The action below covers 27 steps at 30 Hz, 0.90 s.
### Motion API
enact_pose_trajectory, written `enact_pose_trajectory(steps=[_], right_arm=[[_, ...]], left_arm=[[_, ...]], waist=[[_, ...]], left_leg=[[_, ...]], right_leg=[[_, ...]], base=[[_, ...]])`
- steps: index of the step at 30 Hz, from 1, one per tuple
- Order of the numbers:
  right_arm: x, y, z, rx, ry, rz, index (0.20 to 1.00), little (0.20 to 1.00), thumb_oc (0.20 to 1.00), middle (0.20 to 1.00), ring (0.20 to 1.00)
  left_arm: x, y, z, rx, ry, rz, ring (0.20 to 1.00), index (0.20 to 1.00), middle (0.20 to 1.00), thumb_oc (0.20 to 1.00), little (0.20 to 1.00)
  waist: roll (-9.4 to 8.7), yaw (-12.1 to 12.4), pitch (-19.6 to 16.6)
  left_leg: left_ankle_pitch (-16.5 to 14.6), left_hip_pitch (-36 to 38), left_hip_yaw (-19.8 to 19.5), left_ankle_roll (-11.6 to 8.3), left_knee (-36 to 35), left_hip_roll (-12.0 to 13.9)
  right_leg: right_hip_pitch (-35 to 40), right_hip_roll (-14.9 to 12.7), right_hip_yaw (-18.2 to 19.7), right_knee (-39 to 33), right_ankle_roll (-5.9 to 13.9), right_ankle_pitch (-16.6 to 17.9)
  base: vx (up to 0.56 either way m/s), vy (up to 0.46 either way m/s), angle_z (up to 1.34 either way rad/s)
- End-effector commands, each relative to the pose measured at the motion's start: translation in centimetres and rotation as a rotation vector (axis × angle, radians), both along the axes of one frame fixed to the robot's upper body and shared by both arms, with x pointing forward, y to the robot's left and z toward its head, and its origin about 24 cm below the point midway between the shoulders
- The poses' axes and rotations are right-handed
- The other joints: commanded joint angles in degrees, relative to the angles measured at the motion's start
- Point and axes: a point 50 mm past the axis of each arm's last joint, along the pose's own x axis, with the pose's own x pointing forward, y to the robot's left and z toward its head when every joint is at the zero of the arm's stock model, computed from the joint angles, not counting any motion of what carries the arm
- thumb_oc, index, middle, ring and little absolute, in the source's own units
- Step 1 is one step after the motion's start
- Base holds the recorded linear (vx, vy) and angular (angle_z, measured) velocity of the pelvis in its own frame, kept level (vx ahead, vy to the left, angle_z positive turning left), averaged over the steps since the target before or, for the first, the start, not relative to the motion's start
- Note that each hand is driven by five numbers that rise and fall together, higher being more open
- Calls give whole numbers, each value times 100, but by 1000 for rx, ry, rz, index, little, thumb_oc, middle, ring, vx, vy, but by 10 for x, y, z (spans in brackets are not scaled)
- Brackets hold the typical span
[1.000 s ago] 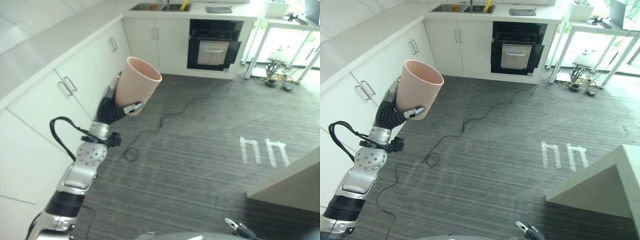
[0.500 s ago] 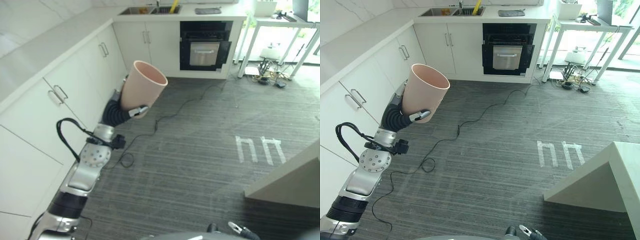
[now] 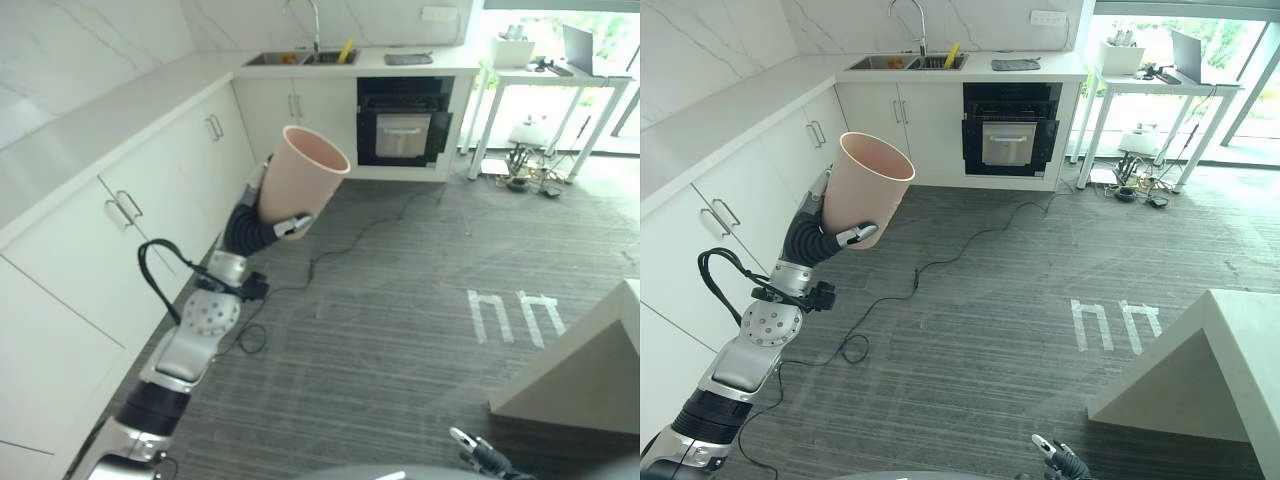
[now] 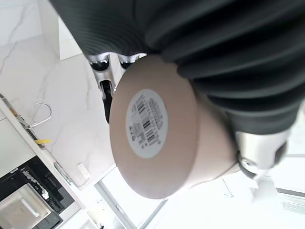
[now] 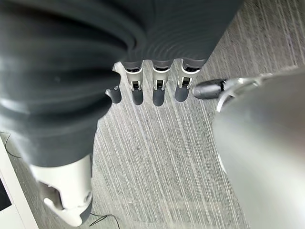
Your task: Place the dishes in the dishwasher.
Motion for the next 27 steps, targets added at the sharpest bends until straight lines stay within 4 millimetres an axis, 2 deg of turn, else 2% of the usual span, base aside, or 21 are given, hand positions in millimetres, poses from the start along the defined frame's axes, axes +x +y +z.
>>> enact_pose_trajectory(steps=[1, 2, 3, 4, 6, 8, 9, 10, 11, 12, 14, 15, 16, 17, 18, 20, 21, 23, 24, 25, 27], right_arm=[[27, 2, 6, -58, -34, 173, 1000, 1000, 1000, 1000, 1000], [27, 3, 5, -65, -30, 199, 1000, 1000, 1000, 1000, 1000], [23, 0, 4, -73, -16, 209, 1000, 1000, 1000, 1000, 1000], [22, -1, 4, -73, -13, 206, 1000, 1000, 1000, 1000, 1000], [18, -3, 2, -78, 2, 183, 1000, 1000, 1000, 1000, 1000], [14, -4, 1, -84, 17, 174, 1000, 1000, 1000, 1000, 1000], [9, -6, 1, -93, 32, 158, 1000, 1000, 1000, 1000, 1000], [4, -10, 0, -97, 44, 123, 1000, 1000, 1000, 1000, 1000], [-1, -14, -1, -98, 65, 81, 1000, 1000, 1000, 1000, 1000], [-5, -16, -2, -97, 79, 55, 1000, 1000, 1000, 1000, 1000], [-12, -13, -4, -95, 93, 30, 1000, 1000, 1000, 1000, 1000], [-13, -12, -5, -100, 86, 2, 1000, 1000, 1000, 1000, 1000], [-13, -12, -4, -93, 70, -61, 1000, 1000, 1000, 1000, 1000], [-9, -2, -4, -72, 15, -156, 1000, 1000, 1000, 1000, 1000], [-7, -1, -4, -71, 8, -152, 1000, 1000, 1000, 1000, 1000], [-1, 1, -2, -64, -24, -131, 1000, 1000, 1000, 1000, 1000], [0, 0, -2, -65, -28, -130, 1000, 1000, 1000, 1000, 1000], [6, -2, 1, -62, -43, -122, 1000, 1000, 1000, 1000, 1000], [7, -3, 2, -60, -44, -124, 1000, 1000, 1000, 1000, 1000], [7, -2, 2, -54, -40, -148, 1000, 1000, 1000, 1000, 1000], [5, 0, 0, -52, -34, -169, 1000, 1000, 1000, 1000, 1000]], left_arm=[[6, 8, 38, -46, -144, 17, 200, 200, 200, 200, 200], [5, 10, 38, -46, -141, 17, 200, 200, 200, 200, 200], [3, 15, 36, -43, -133, 17, 200, 200, 200, 200, 200], [3, 16, 36, -43, -131, 16, 200, 200, 200, 200, 200], [2, 19, 32, -50, -115, 14, 200, 200, 200, 200, 200], [0, 16, 28, -53, -109, 8, 200, 200, 200, 200, 200], [-1, 13, 26, -58, -107, 1, 200, 200, 200, 200, 200], [1, 11, 24, -61, -110, -2, 200, 200, 200, 200, 200], [2, 11, 20, -56, -97, 4, 200, 200, 200, 200, 200], [3, 11, 18, -52, -85, 7, 200, 200, 200, 200, 200], [5, 7, 18, 5, -72, -12, 200, 200, 200, 200, 200], [7, 5, 19, 22, -67, -37, 200, 200, 200, 200, 200], [9, 1, 21, 37, -61, -71, 200, 200, 200, 200, 200], [12, -2, 23, 70, -53, -114, 200, 200, 200, 200, 200], [12, -2, 23, 67, -51, -113, 200, 200, 200, 200, 200], [15, 0, 28, 63, -59, -104, 200, 200, 200, 200, 200], [15, 0, 29, 63, -60, -103, 200, 200, 200, 200, 200], [17, -1, 34, 72, -65, -87, 200, 200, 200, 200, 200], [17, -1, 34, 74, -65, -83, 200, 200, 200, 200, 200], [14, -1, 33, 78, -63, -92, 200, 200, 200, 200, 200], [11, -2, 31, 82, -62, -109, 200, 200, 200, 200, 200]], waist=[[-453, 14, 345], [-458, 74, 427], [-420, 164, 527], [-402, 178, 546], [-256, 217, 555], [-145, 186, 544], [-95, 135, 563], [-84, 66, 560], [-105, 61, 524], [-117, 108, 480], [-126, 205, 351], [-143, 223, 328], [-186, 240, 296], [-299, 220, 257], [-291, 204, 259], [-238, -20, 394], [-213, -34, 402], [-238, -225, 560], [-286, -313, 621], [-343, -429, 709], [-332, -432, 721]], left_leg=[[-264, -1121, -232, 77, 2193, -363], [-28, -1507, -422, 20, 2760, -303], [341, -1910, -633, -56, 3031, -215], [423, -1959, -653, -75, 2979, -176], [697, -1781, -457, -133, 1803, 91], [1246, -1594, -301, -286, 777, 449], [1613, -1534, -198, -417, 257, 751], [1548, -1471, 66, -451, 102, 897], [1304, -1343, 165, -422, -37, 806], [1181, -1336, 87, -372, -17, 697], [911, -1373, 31, -140, 60, 363], [841, -1406, 9, -37, 96, 197], [732, -1416, 32, 122, 104, -26], [351, -1167, 232, 581, -46, -678], [303, -1062, 265, 622, -116, -755], [132, -628, 165, 639, -228, -912], [132, -602, 148, 627, -235, -894], [-49, -124, 39, 568, -394, -951], [-175, 48, -7, 568, -437, -1002], [-459, 354, -109, 578, -479, -1054], [-637, 495, -145, 600, -445, -1078]], right_leg=[[282, 169, 584, 360, -202, -711], [293, 237, 649, 377, -285, -713], [341, 358, 726, 366, -355, -698], [360, 389, 737, 361, -362, -701], [485, 503, 690, 382, -331, -839], [586, 516, 650, 403, -289, -923], [616, 428, 603, 476, -231, -957], [591, 281, 448, 620, -160, -1030], [623, 86, 329, 839, -51, -1186], [673, 17, 328, 951, -10, -1284], [812, -85, 324, 1453, 48, -1691], [816, -114, 354, 1752, 99, -1764], [730, -191, 379, 2185, 248, -1619], [183, -546, 283, 3707, 700, -354], [-20, -527, 301, 3799, 711, -273], [-730, -97, 225, 3366, 608, -355], [-800, -66, 201, 3272, 576, -303], [-1382, -423, -15, 2410, 511, 81], [-1522, -579, -18, 1972, 580, 326], [-1725, -821, 75, 1108, 726, 722], [-1784, -922, 68, 821, 764, 784]], base=[[22, -184, 15], [102, -130, 5], [131, -62, 4], [287, 51, 14], [368, 240, -4], [376, 382, -9], [456, 556, 16], [556, 670, 19], [518, 594, 28], [583, 579, 16], [477, 461, 15], [346, 379, 44], [470, 629, 48], [418, 571, 52], [386, 465, 45], [251, 79, 69], [294, -26, 24], [320, -122, 10], [560, -263, 70], [576, -266, 69], [549, -252, 53]])
